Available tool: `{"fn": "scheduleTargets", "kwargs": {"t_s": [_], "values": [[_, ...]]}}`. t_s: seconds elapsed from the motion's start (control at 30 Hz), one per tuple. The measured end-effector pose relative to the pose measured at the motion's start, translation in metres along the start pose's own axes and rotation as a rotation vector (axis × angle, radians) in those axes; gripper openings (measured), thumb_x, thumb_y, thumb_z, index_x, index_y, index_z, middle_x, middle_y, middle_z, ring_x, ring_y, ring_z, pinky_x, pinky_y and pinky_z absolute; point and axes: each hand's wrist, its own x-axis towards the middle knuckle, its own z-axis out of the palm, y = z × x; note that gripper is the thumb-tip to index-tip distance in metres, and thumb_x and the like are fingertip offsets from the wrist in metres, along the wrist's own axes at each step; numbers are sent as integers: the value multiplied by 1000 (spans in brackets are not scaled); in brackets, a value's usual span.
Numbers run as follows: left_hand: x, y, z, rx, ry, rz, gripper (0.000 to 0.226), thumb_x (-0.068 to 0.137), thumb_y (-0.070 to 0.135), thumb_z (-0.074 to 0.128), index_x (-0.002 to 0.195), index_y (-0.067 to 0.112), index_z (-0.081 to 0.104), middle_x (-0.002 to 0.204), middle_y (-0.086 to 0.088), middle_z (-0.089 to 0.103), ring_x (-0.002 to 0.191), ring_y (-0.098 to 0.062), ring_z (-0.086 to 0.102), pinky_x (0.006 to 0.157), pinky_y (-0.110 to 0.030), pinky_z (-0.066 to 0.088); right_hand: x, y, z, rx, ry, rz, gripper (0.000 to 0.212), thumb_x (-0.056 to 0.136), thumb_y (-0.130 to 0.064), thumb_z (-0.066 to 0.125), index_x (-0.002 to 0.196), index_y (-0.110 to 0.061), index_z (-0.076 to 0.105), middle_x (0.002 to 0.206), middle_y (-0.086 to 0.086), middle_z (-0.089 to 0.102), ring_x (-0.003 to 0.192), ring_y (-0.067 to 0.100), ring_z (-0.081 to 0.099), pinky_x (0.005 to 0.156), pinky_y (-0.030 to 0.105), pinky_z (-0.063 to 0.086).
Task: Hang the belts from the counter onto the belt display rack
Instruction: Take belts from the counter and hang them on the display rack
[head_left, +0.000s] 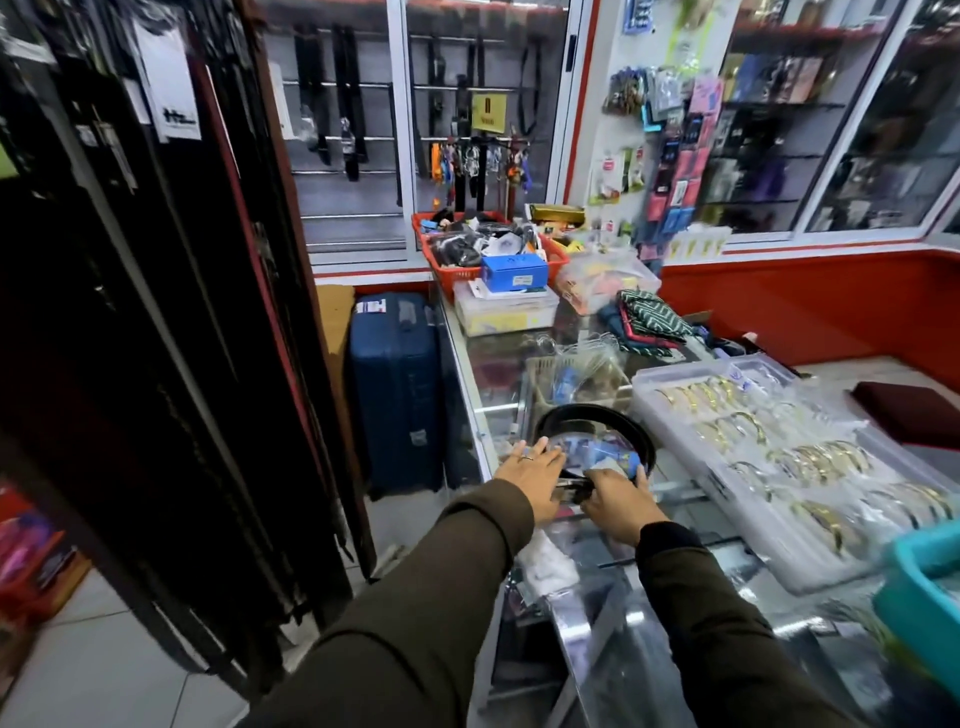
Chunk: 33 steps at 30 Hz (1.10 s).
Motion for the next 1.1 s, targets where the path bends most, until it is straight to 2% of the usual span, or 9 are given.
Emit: {"fn": "scheduleTargets", "kwargs": {"t_s": [0.13,0.23,0.3,0.4,0.73,0.83,0.93,1.03,1.1], "values": [[11,-2,7,72,0,6,66,103,21,51,159,7,20,168,-11,24,159,-28,9,129,-46,5,3,-2,0,-12,49,-51,39,96,-28,60,132,-13,59,134,12,65,133,29,54,122,47,23],[14,-4,10,30,63,-16,47,101,11,50,147,7,43,150,-16,47,145,-33,40,124,-43,24,2,-3,0,85,99,-83,32,94,-22,66,124,-10,67,124,15,69,119,32,63,105,40,47],[11,-6,10,-24,95,-35,38,101,10,50,138,5,52,138,-16,54,132,-36,51,112,-44,40,0,-4,-1,114,118,-90,29,93,-19,68,121,-11,70,120,14,72,115,31,65,98,39,52],[1,-12,11,-76,151,-35,32,101,10,47,131,6,56,131,-16,59,126,-35,55,102,-45,47,-5,-8,-2,129,125,-93,33,91,-21,71,124,-15,72,121,10,74,118,29,67,98,39,54],[-72,-50,20,-194,297,-122,31,94,15,50,125,11,57,125,-11,61,118,-32,54,93,-42,49,-23,-62,-3,155,143,-251,24,86,-28,78,108,-20,78,105,3,79,101,24,72,84,38,56],[-100,-67,18,-108,368,-141,33,95,18,50,127,16,59,124,-5,62,122,-27,54,120,-43,29,-28,-86,-7,186,154,-344,15,86,-25,77,99,-16,80,95,5,80,93,24,72,78,37,56],[-133,-78,17,-154,539,-166,40,92,14,53,131,24,60,133,1,57,132,-22,49,128,-49,12,-37,-113,-10,223,170,-447,21,88,-24,76,107,-16,80,97,6,80,91,24,72,79,36,53],[-159,-83,18,-273,777,-252,50,92,12,55,139,30,57,149,-3,45,141,-26,42,126,-52,19,-45,-137,-10,381,196,-532,18,88,-19,77,104,-11,81,96,10,82,88,23,75,83,36,57],[-172,-85,19,-414,927,-328,52,97,15,56,146,30,50,155,-5,37,142,-25,41,123,-44,31,-49,-152,-11,521,182,-551,22,88,-13,78,110,-9,80,102,6,81,88,11,75,83,19,59]]}}
